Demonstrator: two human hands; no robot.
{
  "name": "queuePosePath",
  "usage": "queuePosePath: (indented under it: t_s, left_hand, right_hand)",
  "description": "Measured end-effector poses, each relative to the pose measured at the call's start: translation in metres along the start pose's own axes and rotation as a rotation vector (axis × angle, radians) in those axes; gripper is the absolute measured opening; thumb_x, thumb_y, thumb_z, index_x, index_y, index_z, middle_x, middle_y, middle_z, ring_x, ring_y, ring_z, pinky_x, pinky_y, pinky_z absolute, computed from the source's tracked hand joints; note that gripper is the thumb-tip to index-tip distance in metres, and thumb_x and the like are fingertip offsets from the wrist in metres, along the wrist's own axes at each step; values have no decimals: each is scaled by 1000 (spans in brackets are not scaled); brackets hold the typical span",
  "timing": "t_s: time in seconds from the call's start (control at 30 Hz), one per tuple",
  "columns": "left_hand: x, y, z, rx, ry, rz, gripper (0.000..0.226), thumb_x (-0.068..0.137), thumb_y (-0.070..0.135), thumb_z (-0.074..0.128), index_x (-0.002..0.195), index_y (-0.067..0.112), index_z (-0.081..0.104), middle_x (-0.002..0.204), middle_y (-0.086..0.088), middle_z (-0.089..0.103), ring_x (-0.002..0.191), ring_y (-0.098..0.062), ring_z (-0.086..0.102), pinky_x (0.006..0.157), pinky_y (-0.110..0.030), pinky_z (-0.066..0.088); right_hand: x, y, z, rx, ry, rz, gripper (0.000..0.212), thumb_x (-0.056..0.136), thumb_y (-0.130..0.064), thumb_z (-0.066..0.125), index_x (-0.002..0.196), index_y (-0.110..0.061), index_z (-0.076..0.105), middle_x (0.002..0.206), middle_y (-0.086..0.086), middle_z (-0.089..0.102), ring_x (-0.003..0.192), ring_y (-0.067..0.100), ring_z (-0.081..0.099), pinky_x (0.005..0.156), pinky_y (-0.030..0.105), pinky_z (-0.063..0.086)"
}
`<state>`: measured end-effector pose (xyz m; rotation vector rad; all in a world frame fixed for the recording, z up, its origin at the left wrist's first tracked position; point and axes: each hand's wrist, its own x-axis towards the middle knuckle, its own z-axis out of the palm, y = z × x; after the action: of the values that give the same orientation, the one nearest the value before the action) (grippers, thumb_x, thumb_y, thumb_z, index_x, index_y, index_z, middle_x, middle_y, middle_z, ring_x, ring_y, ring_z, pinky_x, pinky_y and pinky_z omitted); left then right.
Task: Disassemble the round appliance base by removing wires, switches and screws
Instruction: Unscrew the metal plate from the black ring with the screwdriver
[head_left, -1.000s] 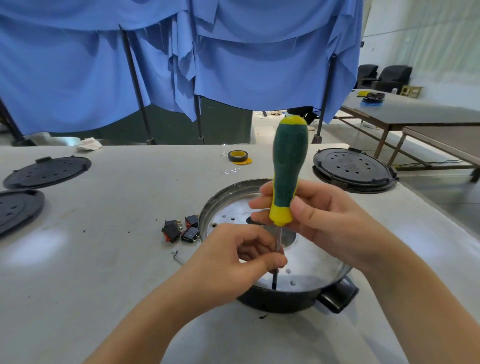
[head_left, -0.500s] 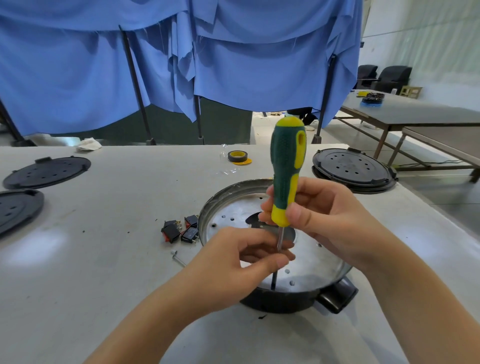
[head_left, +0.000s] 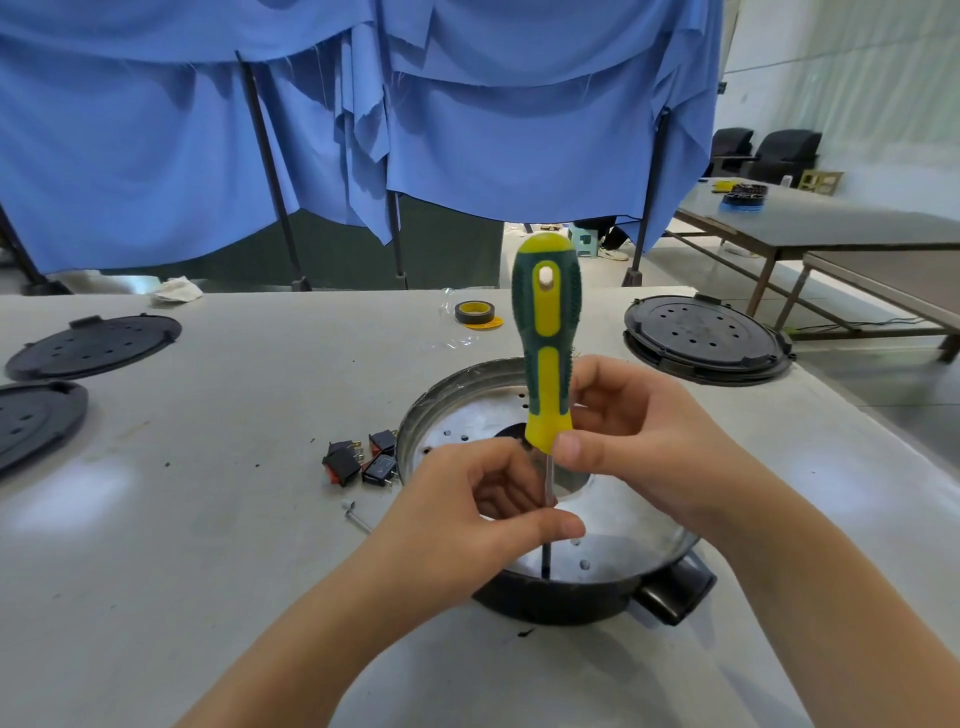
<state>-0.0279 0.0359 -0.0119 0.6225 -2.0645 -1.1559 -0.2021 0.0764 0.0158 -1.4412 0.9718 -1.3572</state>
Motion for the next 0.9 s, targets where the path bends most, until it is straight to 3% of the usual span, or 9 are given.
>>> queuePosePath:
  t_s: [0.1, 0.2, 0.27, 0.37, 0.47, 0.53, 0.63, 0.73, 0.9]
  left_hand:
    - [0, -1, 1, 36, 19, 5, 22, 67, 30, 84, 75, 21, 66, 67, 6, 67, 61, -11, 64, 64, -30, 57]
    - [-1, -2, 2, 48, 22, 2, 17, 71, 30, 82, 77, 23, 67, 71, 8, 69, 65, -7, 65, 66, -23, 56]
    - [-2, -1, 2, 42, -33, 12, 8, 80, 23, 75, 84, 28, 70, 81, 13, 72, 74, -3, 68, 71, -15, 53]
    - [-3, 1, 0, 32, -115, 22, 21, 89, 11, 61, 98, 28, 69, 90, 14, 74, 82, -4, 71, 77, -14, 52]
    - [-2, 2, 1, 38, -84, 17, 18, 87, 9, 66, 89, 26, 70, 82, 11, 75, 75, -5, 71, 72, -16, 54]
    - [-1, 0, 4, 31, -16, 10, 10, 80, 13, 74, 78, 22, 71, 73, 7, 73, 67, -7, 70, 67, -20, 55]
    - [-1, -3, 7, 37, 65, 9, 14, 72, 21, 81, 72, 19, 67, 67, 4, 70, 62, -12, 67, 63, -26, 56]
    - [-1, -4, 6, 51, 56, 12, 13, 74, 23, 80, 73, 22, 67, 70, 5, 70, 64, -10, 67, 65, -26, 56]
    - [-3, 0, 2, 26, -98, 18, 15, 88, 11, 62, 97, 20, 70, 86, 11, 75, 81, -5, 71, 75, -15, 53]
  right_hand:
    - [-1, -1, -3, 12, -47, 4, 40, 62, -32, 87, 94, -17, 69, 92, 9, 70, 86, 23, 68, 76, 29, 54]
    - [-2, -1, -4, 79, -113, 11, 34, 83, -16, 68, 115, -9, 60, 102, 9, 71, 96, 25, 67, 84, 33, 52]
    - [-2, -1, -5, 140, -128, 27, 35, 82, -15, 61, 116, -7, 59, 103, 11, 70, 97, 25, 66, 86, 33, 51]
    - [-1, -2, -7, 164, -130, 45, 31, 81, -15, 60, 112, -12, 65, 103, 11, 70, 104, 27, 64, 93, 36, 50]
    - [-2, -3, -7, 98, -112, 53, 30, 81, -18, 66, 110, -18, 69, 105, 7, 71, 107, 25, 65, 92, 33, 51]
    - [-2, -3, -4, -2, -59, 48, 31, 73, -27, 74, 104, -24, 72, 100, 2, 72, 100, 21, 68, 88, 33, 54]
    - [-1, -2, -3, -28, 62, 20, 33, 63, -21, 85, 94, -20, 74, 89, 3, 73, 83, 18, 70, 77, 29, 57]
    - [-2, -3, -5, 23, 63, 4, 33, 66, -19, 78, 96, -13, 68, 94, 9, 74, 85, 24, 72, 74, 28, 57]
    - [-4, -6, -6, 131, -74, 20, 27, 83, -18, 59, 108, -12, 66, 108, 13, 72, 101, 28, 68, 84, 29, 53]
